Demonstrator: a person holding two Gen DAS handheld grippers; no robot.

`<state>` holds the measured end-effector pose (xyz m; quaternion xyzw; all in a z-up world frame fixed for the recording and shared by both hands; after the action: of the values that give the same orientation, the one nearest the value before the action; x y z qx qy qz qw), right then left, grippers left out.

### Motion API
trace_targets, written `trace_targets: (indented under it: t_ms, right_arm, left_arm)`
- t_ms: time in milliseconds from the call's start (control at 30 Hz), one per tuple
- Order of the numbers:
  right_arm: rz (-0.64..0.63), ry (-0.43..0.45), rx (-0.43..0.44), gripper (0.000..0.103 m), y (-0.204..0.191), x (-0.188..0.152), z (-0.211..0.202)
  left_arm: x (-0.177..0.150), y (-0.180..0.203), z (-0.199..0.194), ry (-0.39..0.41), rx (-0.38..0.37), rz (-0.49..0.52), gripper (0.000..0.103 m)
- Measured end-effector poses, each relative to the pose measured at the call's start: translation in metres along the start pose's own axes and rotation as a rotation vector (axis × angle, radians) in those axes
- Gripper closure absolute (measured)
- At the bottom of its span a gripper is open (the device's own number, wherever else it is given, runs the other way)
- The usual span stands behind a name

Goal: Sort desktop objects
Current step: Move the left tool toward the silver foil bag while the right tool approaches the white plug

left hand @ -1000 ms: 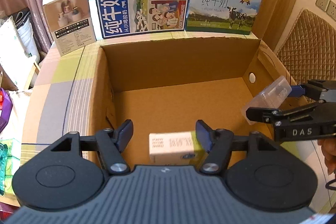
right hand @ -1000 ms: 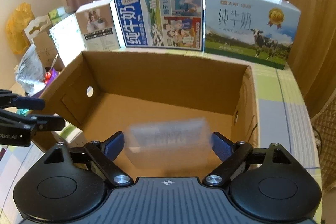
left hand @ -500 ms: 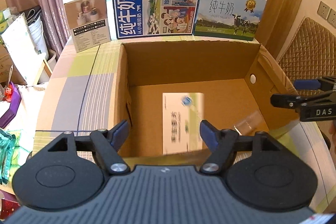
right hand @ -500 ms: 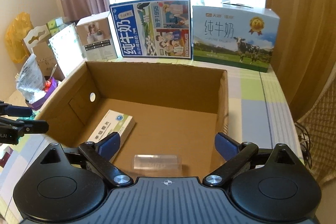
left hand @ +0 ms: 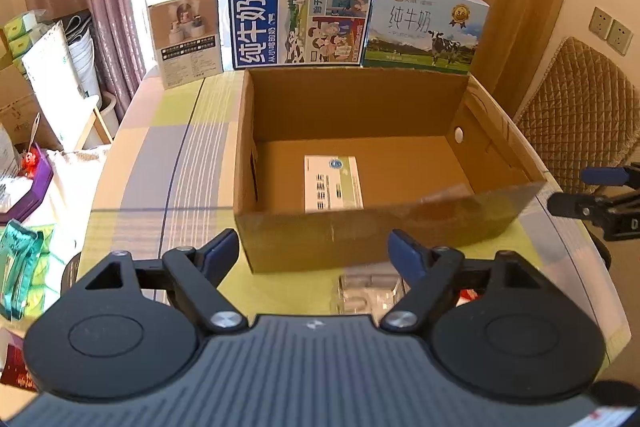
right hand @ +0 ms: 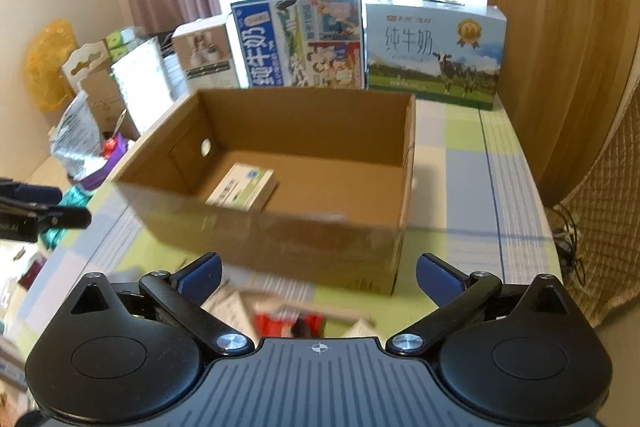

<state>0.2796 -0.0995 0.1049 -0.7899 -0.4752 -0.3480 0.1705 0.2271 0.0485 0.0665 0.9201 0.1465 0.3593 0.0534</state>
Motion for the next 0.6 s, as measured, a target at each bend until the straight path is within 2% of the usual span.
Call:
trace_targets:
  t_ms: [233,400,600]
  right_arm:
    - [-0.036,-0.018,0.027,0.002,-0.026,-0.034,-0.025]
    - [-0.049,-0.03,0.044,0.002,-0.044,-0.061,-0.039]
    - [-0.01,-0.052,0.068,0.002,-0.056,-0.092,-0.049]
  left_arm:
    - [-0.036,-0.008,-0.024,-0.017,0.023,0.021,0.018]
    - [-0.065,-0.013,-0.037,-0.035,0.035,0.046,0.01]
    - [-0.095,-0.011,-0.049,-0.056,0.021,0.086,0.003]
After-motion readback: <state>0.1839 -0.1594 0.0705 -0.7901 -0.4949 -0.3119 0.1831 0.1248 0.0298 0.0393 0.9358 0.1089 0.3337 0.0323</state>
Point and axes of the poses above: each gripper's, at about its wrist camera, not at the fingertips, and z roughly the way its jaws point, y to its right, x to its top, the point moved 3 cm from there along z, roughly the way its jaws point, and after that the axes turned 14 degrees about -z, right-handed, at the moved point
